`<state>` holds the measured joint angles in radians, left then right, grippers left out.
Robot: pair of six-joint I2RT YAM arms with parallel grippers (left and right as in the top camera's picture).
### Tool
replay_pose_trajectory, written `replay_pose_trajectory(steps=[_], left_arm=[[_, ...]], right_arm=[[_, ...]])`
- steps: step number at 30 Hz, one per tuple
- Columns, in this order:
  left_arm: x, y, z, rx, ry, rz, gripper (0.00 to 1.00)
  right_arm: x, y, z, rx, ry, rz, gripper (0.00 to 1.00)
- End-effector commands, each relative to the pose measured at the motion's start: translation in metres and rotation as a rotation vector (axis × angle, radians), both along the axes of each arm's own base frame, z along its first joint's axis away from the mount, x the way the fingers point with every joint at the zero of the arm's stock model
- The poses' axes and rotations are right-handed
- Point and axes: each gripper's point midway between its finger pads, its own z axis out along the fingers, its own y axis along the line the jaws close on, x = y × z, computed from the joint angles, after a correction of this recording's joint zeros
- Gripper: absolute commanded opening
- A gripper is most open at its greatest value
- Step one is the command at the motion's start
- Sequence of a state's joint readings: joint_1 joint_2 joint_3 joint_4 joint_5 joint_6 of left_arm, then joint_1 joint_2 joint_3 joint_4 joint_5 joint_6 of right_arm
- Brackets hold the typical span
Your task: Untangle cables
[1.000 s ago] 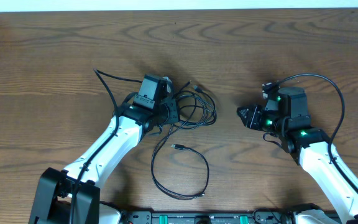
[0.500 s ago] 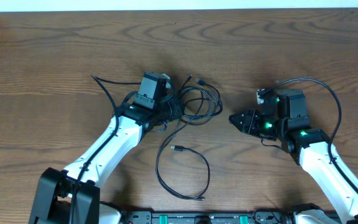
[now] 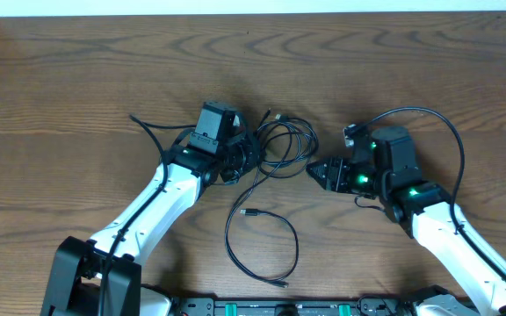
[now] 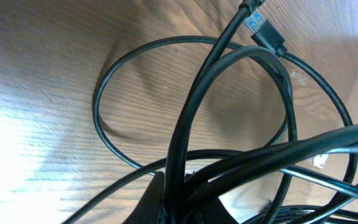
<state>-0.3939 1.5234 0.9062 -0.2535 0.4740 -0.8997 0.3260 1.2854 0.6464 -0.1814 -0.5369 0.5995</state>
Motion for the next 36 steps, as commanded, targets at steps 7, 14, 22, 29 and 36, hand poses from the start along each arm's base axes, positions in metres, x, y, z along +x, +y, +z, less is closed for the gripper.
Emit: replay_pose_trajectory(steps=[7, 14, 22, 29, 36], left_arm=[[-0.019, -0.021, 0.010, -0.144, 0.082, -0.076, 0.08], [-0.017, -0.019, 0.009, -0.118, 0.051, -0.090, 0.08], [-0.003, -0.003, -0.001, -0.014, 0.006, -0.016, 0.08], [0.002, 0.004, -0.003, 0.022, -0.009, 0.011, 0.08], [-0.003, -0.003, 0.000, -0.018, 0.008, -0.019, 0.08]], right_arm=[[0.028, -0.007, 0.009, -0.057, -0.085, -0.166, 0.45], [0.021, 0.000, 0.009, -0.017, -0.047, -0.138, 0.39], [0.008, -0.007, 0.006, -0.040, -0.025, -0.082, 0.42], [0.004, -0.016, 0.032, -0.024, -0.099, -0.087, 0.51], [0.003, -0.016, 0.028, -0.023, -0.074, -0.094, 0.50]])
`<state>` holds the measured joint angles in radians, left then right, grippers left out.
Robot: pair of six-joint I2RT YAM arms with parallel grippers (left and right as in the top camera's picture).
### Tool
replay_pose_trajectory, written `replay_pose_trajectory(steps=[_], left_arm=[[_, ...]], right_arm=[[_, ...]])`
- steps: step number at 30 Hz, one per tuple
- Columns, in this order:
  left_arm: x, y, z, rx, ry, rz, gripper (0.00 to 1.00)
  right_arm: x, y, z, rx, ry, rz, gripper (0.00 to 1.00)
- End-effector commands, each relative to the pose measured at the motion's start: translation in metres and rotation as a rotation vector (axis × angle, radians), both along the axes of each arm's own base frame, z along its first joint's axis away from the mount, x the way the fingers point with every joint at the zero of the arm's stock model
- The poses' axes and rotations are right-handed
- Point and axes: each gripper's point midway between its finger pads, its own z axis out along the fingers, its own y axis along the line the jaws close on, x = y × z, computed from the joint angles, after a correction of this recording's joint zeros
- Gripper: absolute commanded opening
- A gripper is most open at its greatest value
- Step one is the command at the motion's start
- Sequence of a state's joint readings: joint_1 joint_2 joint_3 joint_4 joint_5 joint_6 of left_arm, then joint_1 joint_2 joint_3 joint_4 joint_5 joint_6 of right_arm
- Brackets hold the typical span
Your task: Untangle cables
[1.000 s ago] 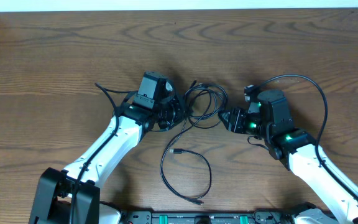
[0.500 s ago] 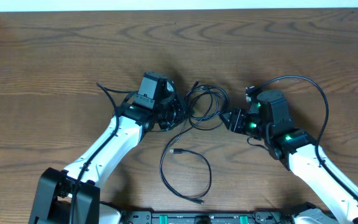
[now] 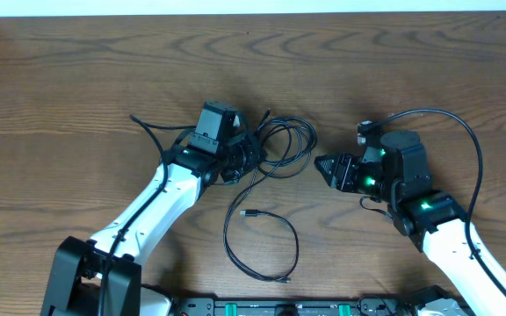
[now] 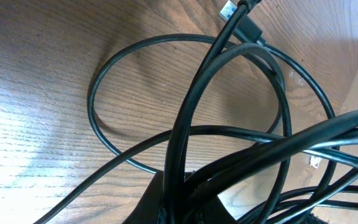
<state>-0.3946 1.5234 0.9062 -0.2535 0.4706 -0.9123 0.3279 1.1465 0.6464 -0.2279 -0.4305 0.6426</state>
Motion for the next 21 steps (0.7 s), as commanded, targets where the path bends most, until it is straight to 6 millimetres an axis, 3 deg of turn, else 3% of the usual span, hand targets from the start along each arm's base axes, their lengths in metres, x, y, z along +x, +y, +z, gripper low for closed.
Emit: replay_pose_trajectory(steps=[1, 9, 21], left_arm=[[-0.005, -0.005, 0.001, -0.027, 0.006, -0.038, 0.08], [-0.015, -0.016, 0.007, -0.097, 0.035, -0.090, 0.08], [-0.018, -0.020, 0.008, -0.107, 0.043, -0.106, 0.08]], right_arm=[[0.001, 0.000, -0.004, -0.004, 0.018, 0.006, 0.50], [0.005, 0.001, -0.016, -0.013, 0.049, -0.001, 0.50], [0.007, 0.002, -0.014, 0.004, 0.043, -0.007, 0.50]])
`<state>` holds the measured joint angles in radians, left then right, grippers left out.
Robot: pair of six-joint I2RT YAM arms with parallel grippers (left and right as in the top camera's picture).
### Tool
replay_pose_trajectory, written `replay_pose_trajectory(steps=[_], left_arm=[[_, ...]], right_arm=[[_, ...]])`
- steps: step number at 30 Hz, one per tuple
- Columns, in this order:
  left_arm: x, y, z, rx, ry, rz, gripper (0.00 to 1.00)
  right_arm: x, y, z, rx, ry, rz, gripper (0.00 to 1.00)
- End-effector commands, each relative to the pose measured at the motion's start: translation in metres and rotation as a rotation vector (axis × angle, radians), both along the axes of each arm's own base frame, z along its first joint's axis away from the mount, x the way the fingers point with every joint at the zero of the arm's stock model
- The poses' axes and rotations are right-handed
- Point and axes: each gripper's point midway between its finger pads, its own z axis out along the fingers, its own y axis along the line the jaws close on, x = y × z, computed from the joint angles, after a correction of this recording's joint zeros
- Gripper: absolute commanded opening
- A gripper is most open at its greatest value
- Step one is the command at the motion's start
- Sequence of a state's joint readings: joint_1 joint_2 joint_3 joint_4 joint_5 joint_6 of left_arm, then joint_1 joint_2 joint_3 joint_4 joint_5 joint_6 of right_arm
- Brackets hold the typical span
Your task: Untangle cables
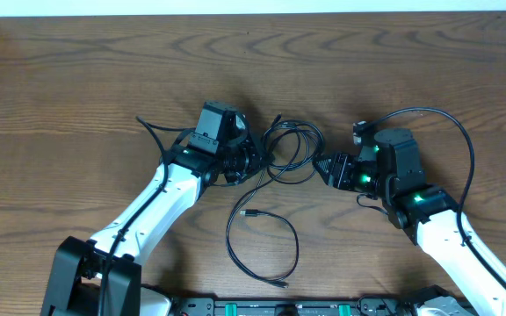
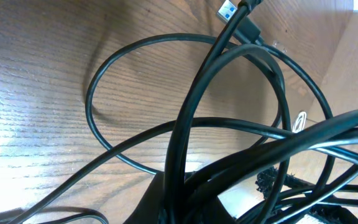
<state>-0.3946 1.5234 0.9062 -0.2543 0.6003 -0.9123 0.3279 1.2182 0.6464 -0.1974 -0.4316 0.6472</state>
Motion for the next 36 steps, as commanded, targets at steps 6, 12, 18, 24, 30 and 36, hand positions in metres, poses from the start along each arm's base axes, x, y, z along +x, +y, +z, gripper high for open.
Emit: replay_pose_trajectory(steps=[6, 12, 18, 24, 30, 36], left_arm=[[-0.012, -0.013, -0.001, -0.010, 0.000, -0.062, 0.08], [-0.022, -0.024, 0.003, -0.039, 0.012, -0.107, 0.08], [-0.032, -0.039, 0.019, -0.154, 0.024, -0.188, 0.08], [-0.031, -0.048, 0.032, -0.217, -0.030, -0.240, 0.08], [-0.018, -0.033, 0.036, -0.237, -0.053, -0.218, 0.08], [0.001, 0.002, 0.052, -0.343, -0.073, -0.185, 0.08]], right_arm=[[0.001, 0.002, 0.004, 0.033, 0.013, -0.005, 0.50], [0.009, -0.009, 0.000, -0.020, -0.003, -0.071, 0.50], [0.015, -0.020, -0.010, -0.078, 0.003, -0.123, 0.35], [0.012, -0.053, -0.031, -0.238, 0.050, -0.242, 0.01], [0.000, -0.101, -0.050, -0.469, 0.102, -0.382, 0.01], [-0.008, -0.130, -0.055, -0.565, 0.143, -0.457, 0.01]])
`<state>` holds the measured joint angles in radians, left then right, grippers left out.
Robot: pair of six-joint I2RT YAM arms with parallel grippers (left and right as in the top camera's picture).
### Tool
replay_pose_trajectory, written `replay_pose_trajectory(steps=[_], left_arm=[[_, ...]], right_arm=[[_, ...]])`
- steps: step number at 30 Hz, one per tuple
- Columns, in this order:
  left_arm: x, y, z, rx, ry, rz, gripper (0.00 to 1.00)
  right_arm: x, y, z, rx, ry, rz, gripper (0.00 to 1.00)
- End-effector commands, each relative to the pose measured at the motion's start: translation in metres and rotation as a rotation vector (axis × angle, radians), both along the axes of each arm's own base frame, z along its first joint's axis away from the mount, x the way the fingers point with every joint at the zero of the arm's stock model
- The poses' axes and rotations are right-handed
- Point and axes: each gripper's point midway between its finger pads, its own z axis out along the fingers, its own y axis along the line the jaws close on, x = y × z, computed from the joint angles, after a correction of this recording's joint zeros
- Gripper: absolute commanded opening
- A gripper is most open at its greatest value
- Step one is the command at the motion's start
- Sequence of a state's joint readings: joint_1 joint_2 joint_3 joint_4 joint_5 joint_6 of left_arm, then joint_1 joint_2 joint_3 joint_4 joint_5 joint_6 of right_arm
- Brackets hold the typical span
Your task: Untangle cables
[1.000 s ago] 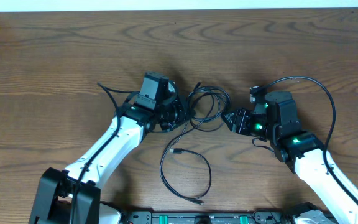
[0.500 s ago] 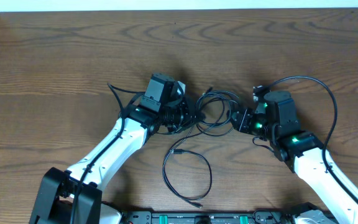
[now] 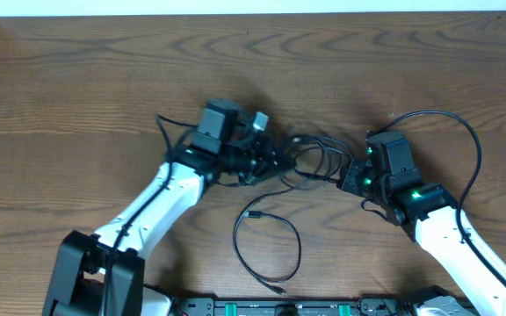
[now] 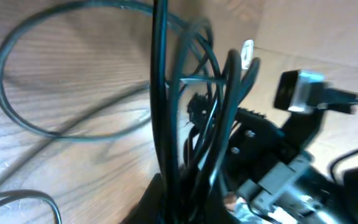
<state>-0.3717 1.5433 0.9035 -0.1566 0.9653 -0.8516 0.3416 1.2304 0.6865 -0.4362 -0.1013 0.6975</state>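
A tangle of black cables (image 3: 310, 156) lies on the wooden table (image 3: 77, 79) between my two grippers. My left gripper (image 3: 269, 160) is shut on a bundle of strands at the tangle's left side. In the left wrist view these strands (image 4: 163, 93) rise straight up out of the shut left gripper (image 4: 182, 199). My right gripper (image 3: 346, 178) is at the tangle's right end, where several strands converge on its tips, and it looks shut on a strand. It also shows blurred behind the strands as the right gripper (image 4: 260, 143).
A thin black cable loop (image 3: 271, 254) trails from the tangle toward the table's front edge, its plug (image 3: 255, 214) lying inside the loop. The right arm's own lead (image 3: 464, 140) arches behind its wrist. A pale wall strip (image 3: 253, 7) borders the table's far edge.
My left gripper has moved to the right with the bundle. My right gripper, earlier at the tangle's right edge, is now farther right and lower, and the tangle is drawn out between the two.
At first my left gripper held the bundle while the right gripper stood open just right of the coiled tangle. The right gripper then sat a little farther back, and later touched the tangle's right edge. Now the coils are stretched sideways between both grippers.
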Motion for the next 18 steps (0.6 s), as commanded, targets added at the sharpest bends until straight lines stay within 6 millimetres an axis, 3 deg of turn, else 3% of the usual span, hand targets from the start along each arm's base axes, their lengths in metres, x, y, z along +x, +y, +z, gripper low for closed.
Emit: replay_pose_trajectory(steps=[1, 6, 11, 15, 18], left_arm=[[0.025, 0.042, 0.019, -0.084, -0.050, 0.066, 0.08], [0.042, 0.079, 0.029, -0.143, -0.080, 0.127, 0.08], [0.054, 0.102, 0.029, -0.134, -0.110, 0.185, 0.08], [0.061, 0.120, 0.029, -0.120, -0.162, 0.213, 0.08], [0.067, 0.137, 0.029, -0.116, -0.165, 0.262, 0.08]], right_arm=[[-0.001, -0.076, -0.020, -0.293, 0.014, -0.209, 0.01], [0.000, -0.080, -0.020, -0.291, 0.015, -0.224, 0.01], [-0.002, -0.083, -0.021, -0.304, 0.023, -0.229, 0.01], [-0.011, -0.105, -0.024, -0.373, 0.060, -0.297, 0.01], [-0.025, -0.133, -0.026, -0.428, 0.114, -0.428, 0.01]])
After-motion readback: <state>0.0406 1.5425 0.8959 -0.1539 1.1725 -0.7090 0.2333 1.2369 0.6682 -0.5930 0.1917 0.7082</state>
